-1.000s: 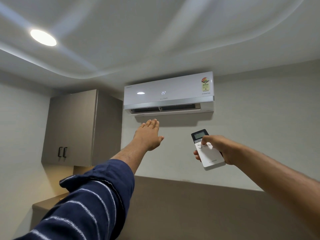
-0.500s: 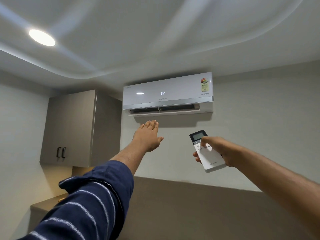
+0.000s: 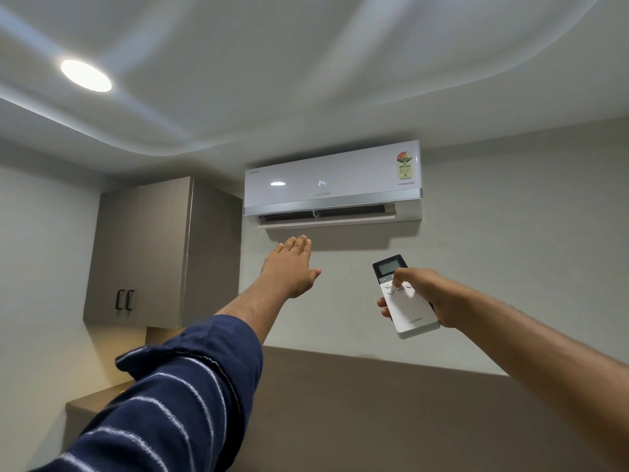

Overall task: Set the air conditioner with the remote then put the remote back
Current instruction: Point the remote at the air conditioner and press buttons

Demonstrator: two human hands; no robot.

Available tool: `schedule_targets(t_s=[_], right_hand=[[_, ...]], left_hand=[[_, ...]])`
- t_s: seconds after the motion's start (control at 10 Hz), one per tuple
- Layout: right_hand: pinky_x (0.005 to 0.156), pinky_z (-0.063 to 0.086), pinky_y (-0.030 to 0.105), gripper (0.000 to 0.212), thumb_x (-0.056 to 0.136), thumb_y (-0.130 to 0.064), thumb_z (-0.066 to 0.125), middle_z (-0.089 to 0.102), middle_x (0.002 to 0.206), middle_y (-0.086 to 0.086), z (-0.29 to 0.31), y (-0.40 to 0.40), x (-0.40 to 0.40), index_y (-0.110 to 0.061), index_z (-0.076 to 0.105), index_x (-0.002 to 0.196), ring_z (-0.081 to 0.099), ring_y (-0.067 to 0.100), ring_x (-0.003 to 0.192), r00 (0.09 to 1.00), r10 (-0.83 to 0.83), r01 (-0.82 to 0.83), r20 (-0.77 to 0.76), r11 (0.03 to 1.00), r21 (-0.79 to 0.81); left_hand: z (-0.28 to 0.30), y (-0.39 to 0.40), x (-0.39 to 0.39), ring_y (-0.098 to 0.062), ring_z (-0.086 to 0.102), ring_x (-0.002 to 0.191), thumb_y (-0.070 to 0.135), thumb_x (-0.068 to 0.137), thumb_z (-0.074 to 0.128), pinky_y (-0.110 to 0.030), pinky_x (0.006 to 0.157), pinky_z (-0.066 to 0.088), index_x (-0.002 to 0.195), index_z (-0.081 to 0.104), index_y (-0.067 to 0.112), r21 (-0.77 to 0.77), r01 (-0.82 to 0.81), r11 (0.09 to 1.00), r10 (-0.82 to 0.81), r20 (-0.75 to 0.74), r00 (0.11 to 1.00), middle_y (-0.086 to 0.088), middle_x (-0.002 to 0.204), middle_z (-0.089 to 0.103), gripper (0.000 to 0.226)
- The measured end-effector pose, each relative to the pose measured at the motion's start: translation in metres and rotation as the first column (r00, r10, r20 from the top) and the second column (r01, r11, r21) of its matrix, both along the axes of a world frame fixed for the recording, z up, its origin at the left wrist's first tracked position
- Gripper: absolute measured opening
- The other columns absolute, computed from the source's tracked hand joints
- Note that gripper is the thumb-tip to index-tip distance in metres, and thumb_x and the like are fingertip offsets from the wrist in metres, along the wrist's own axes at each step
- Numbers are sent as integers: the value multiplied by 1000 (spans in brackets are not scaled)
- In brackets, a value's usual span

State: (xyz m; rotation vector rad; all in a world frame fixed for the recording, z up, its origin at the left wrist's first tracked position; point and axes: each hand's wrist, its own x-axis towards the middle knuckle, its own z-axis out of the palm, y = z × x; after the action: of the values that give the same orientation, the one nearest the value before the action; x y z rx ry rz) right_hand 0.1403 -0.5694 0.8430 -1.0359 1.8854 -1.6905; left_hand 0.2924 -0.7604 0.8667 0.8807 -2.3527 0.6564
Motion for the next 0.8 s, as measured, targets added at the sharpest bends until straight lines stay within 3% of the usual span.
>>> schedule_targets(t_s=[0.8], right_hand=[[60,56,31,22,82,-9,46,75,64,16,-4,-1,1,-4,54,102,73,27,54,999,-22,23,23,999,-28]], left_hand=[[-3,-5,5,-23,-1,152,47,101,22,-39,123,5,155,-1,9,1,11,1000,-11,-22,1000,-7,164,-5,71]])
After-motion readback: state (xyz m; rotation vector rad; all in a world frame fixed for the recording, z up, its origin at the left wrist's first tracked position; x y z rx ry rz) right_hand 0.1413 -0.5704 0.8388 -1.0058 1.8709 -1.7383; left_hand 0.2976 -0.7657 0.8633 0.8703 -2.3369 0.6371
